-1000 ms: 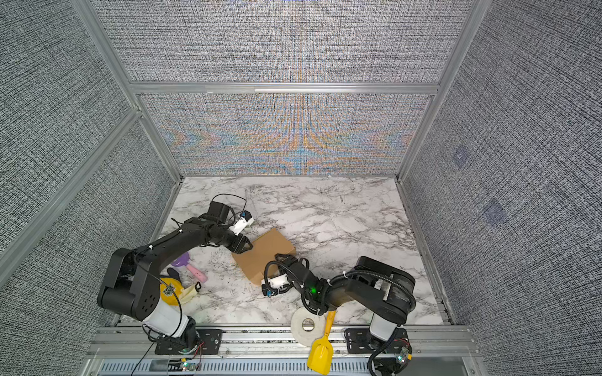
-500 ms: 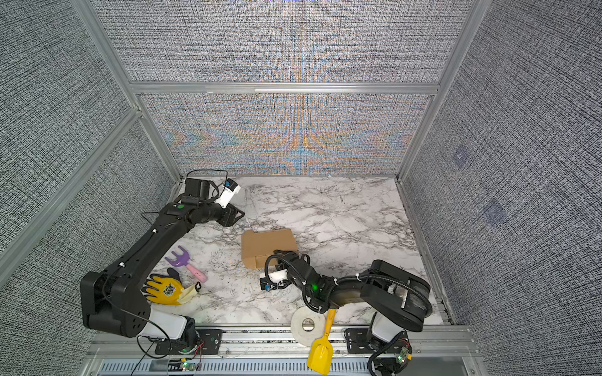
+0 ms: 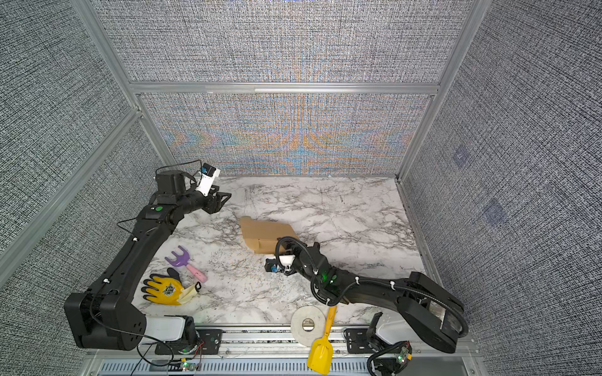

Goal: Fold the paper box
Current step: 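Stand the box on its end with the right gripper while the left withdraws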

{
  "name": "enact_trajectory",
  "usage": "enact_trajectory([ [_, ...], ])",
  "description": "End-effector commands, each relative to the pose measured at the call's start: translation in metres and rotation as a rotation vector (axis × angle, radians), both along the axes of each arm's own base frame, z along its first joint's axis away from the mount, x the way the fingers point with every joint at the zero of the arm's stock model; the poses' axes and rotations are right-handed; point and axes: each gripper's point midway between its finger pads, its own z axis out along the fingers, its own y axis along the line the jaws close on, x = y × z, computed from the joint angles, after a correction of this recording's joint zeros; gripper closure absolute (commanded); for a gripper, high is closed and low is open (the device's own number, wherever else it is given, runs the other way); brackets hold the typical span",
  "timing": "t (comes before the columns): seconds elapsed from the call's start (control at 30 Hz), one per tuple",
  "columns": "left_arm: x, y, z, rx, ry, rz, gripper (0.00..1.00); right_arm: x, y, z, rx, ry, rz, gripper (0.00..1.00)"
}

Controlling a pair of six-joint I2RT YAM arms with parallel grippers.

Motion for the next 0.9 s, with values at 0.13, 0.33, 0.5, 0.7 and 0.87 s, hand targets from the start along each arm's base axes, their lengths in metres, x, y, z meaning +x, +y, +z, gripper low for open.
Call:
enact_trajectory([
  [0.13, 0.008, 0.014, 0.022, -0.201, -0.088, -0.024, 0.3, -0.005, -0.007, 0.026, 0.245, 0.249, 0.076, 0.46],
  [0.33, -0.021, -0.018, 0.008, -0.324, -0.103, -0.274, 0.21, 0.003, -0.031, 0.047, 0.45, 0.313, 0.056, 0.46],
  [0.5, -0.048, -0.037, -0.008, -0.439, -0.203, -0.474, 0.21, 0.005, -0.046, 0.06, 0.575, 0.356, 0.064, 0.46],
  [0.7, -0.064, -0.053, -0.022, -0.456, -0.242, -0.627, 0.21, 0.003, -0.059, 0.067, 0.671, 0.412, 0.093, 0.46],
  [0.87, -0.082, -0.066, -0.026, -0.415, -0.292, -0.782, 0.2, 0.0, -0.065, 0.075, 0.735, 0.472, 0.155, 0.46],
])
